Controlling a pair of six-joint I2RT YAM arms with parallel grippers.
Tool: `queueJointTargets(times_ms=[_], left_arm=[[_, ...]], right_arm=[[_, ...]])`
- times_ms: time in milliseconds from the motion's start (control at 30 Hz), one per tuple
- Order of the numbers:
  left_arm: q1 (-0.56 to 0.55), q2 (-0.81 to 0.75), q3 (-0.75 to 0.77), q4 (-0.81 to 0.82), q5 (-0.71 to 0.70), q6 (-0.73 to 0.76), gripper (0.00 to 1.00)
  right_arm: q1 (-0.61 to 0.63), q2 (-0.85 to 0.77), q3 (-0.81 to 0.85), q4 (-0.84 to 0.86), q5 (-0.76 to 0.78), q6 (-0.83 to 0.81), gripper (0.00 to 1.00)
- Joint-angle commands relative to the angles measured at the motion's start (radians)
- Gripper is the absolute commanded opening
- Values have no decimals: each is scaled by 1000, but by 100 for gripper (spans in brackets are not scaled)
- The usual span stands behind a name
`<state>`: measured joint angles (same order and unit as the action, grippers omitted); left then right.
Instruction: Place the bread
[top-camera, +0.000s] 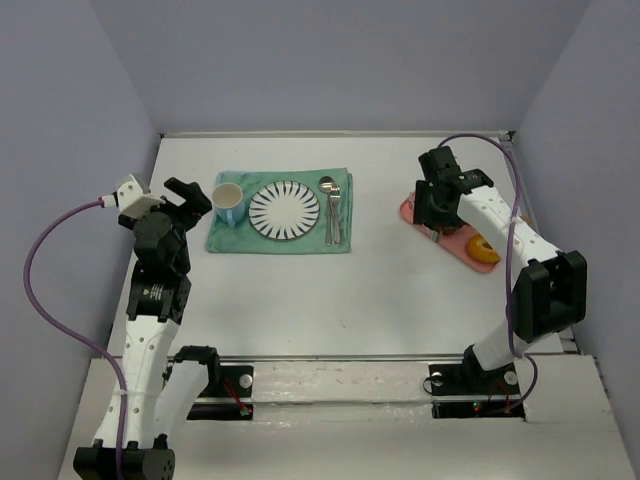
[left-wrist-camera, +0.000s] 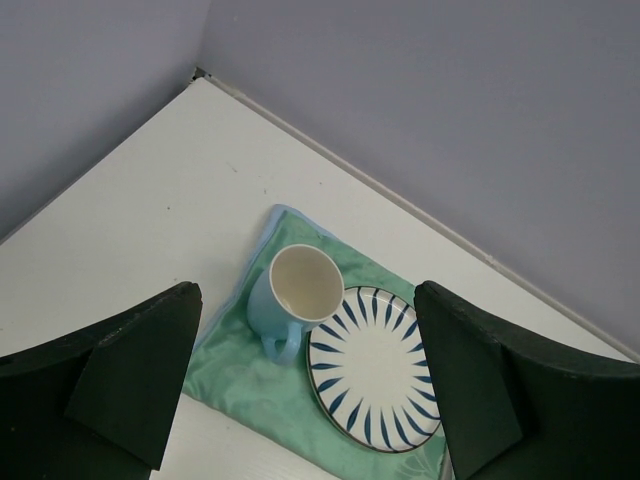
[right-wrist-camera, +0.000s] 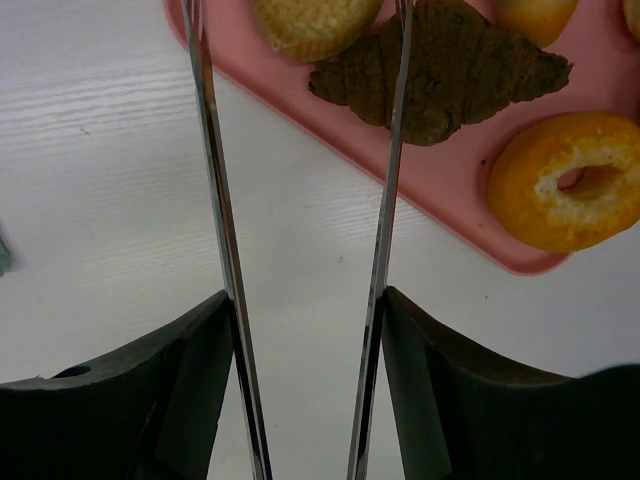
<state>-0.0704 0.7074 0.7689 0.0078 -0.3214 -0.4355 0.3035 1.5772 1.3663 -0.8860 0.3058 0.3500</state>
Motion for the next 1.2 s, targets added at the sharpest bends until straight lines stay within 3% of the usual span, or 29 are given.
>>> queueJointTargets(times_ms=[0, 100, 267, 400, 767, 900, 1167], left_arm=[[1, 4, 17, 27, -19, -3, 99], [1, 6, 18, 27, -19, -3, 99], [1, 6, 18, 26, -19, -6, 99], [1, 1, 18, 23, -19, -6, 99], [1, 3, 17, 23, -15, -9, 99], [1, 3, 17, 23, -16, -11, 99], [1, 7, 23, 20, -7, -14, 99]], right_arm=[[-24, 15, 50, -8, 15, -19, 64], [-33, 33, 45, -4, 19, -10, 61], [-33, 24, 50, -1, 24, -3, 38], [-33, -14, 65, -1, 7, -9, 30], [-33, -89, 134, 15, -40, -64, 26], [-33, -95, 155, 70, -210, -114, 25], [254, 53, 293, 151, -293, -144, 25]])
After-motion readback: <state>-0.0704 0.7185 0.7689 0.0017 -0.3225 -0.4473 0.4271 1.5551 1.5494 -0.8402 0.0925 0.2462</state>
